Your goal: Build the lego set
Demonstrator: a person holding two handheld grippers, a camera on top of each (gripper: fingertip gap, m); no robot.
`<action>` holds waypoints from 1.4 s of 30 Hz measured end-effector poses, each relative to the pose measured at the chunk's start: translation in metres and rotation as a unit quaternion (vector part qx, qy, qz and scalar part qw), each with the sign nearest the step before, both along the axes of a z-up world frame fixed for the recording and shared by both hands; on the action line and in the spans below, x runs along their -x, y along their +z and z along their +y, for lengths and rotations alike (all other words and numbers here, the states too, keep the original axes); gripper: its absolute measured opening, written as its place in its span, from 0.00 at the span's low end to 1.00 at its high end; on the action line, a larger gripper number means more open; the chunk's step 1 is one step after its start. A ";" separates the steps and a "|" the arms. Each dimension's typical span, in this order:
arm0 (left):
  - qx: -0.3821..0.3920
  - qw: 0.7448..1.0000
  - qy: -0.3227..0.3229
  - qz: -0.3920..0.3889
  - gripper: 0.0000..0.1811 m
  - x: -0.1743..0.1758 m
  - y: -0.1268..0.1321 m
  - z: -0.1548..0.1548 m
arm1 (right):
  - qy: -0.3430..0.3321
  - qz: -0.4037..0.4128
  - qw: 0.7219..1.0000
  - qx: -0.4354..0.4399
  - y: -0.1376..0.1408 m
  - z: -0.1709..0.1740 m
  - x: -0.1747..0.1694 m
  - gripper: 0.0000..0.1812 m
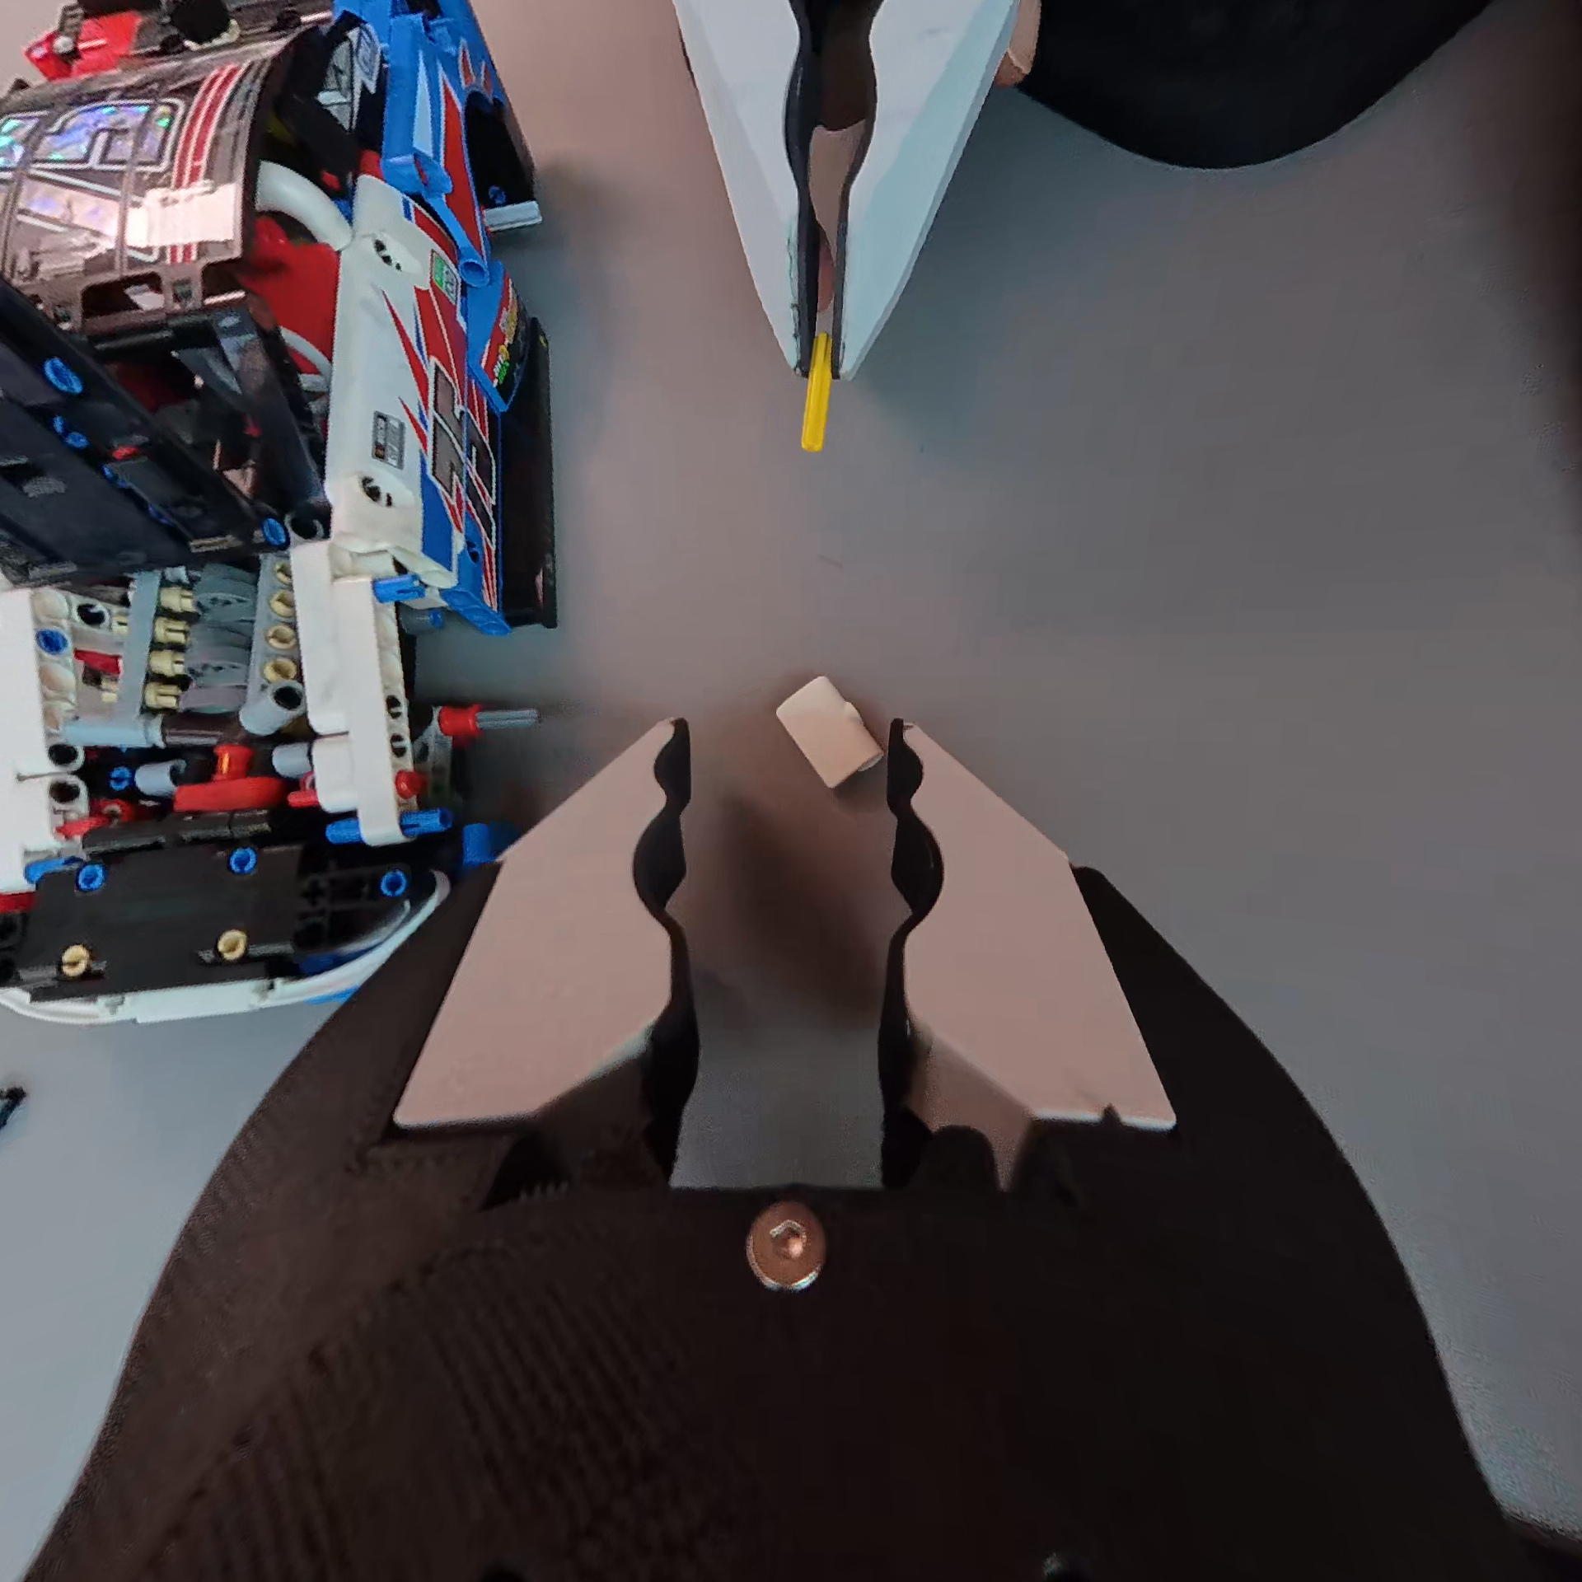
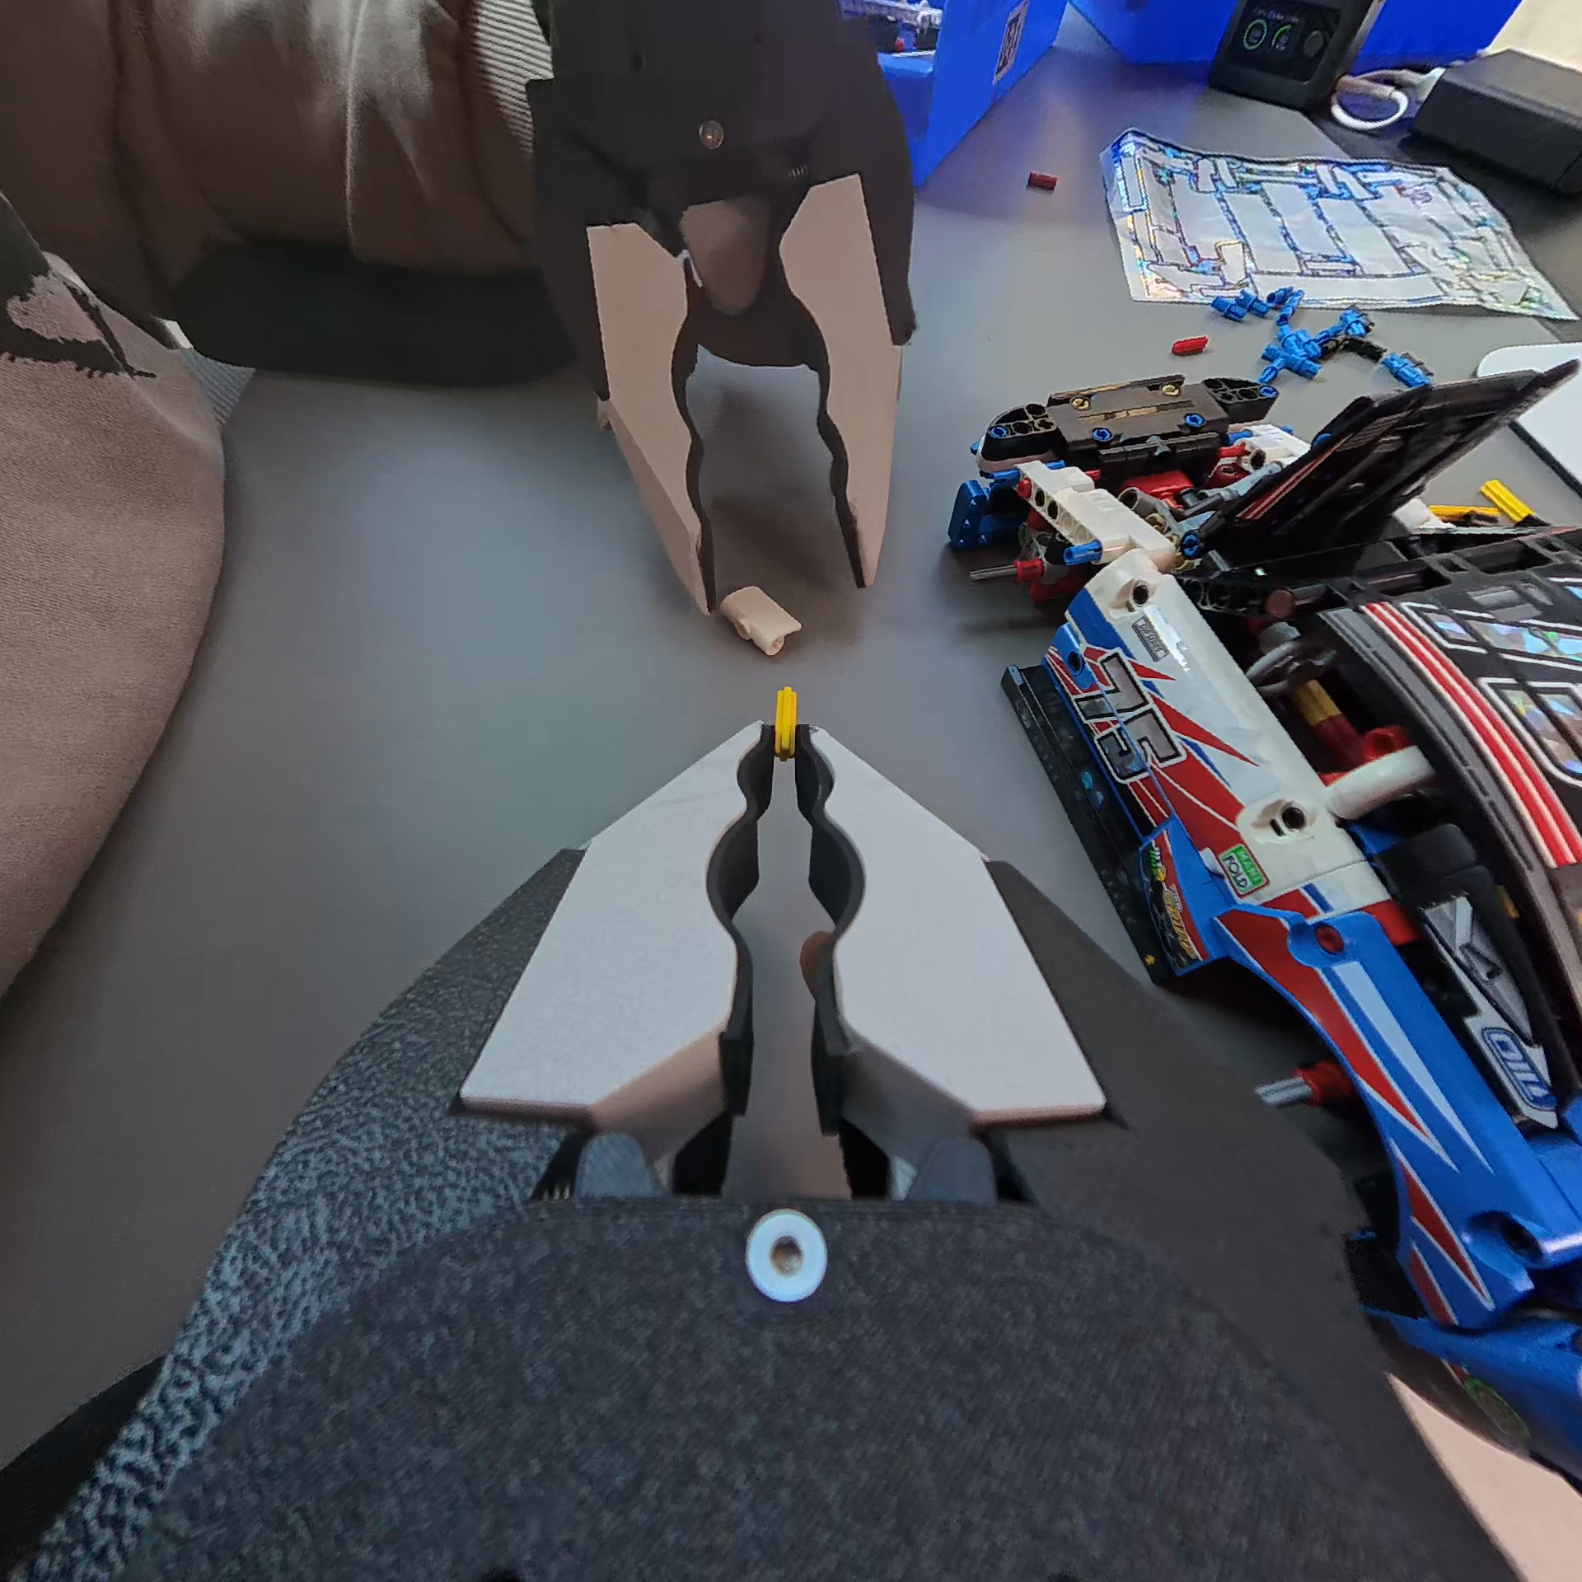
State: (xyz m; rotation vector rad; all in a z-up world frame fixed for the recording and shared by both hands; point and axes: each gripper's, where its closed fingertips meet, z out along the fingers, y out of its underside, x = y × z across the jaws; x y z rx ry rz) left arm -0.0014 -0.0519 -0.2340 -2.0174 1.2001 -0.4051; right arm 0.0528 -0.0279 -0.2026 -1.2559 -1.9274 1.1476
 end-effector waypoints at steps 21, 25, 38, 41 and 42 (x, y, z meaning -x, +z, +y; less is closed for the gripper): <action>0.110 0.990 -0.086 0.026 0.13 -0.010 -0.006 -0.053 | 0.010 -0.012 1.000 -0.013 -0.003 -0.005 -0.002 0.01; 0.111 0.985 -0.129 0.001 0.13 -0.037 -0.005 -0.069 | 0.008 -0.012 1.000 -0.014 -0.003 -0.004 -0.002 0.01; 0.086 0.994 -0.068 0.026 0.14 -0.021 -0.007 -0.041 | 0.007 -0.018 1.000 -0.022 -0.004 -0.004 -0.003 0.02; 0.093 0.992 -0.088 0.018 0.11 -0.031 -0.007 -0.049 | 0.007 -0.016 1.000 -0.023 -0.003 -0.003 -0.003 0.01; 0.090 0.991 -0.092 0.019 0.12 -0.034 -0.007 -0.050 | 0.006 -0.015 1.000 -0.023 -0.002 -0.003 -0.003 0.01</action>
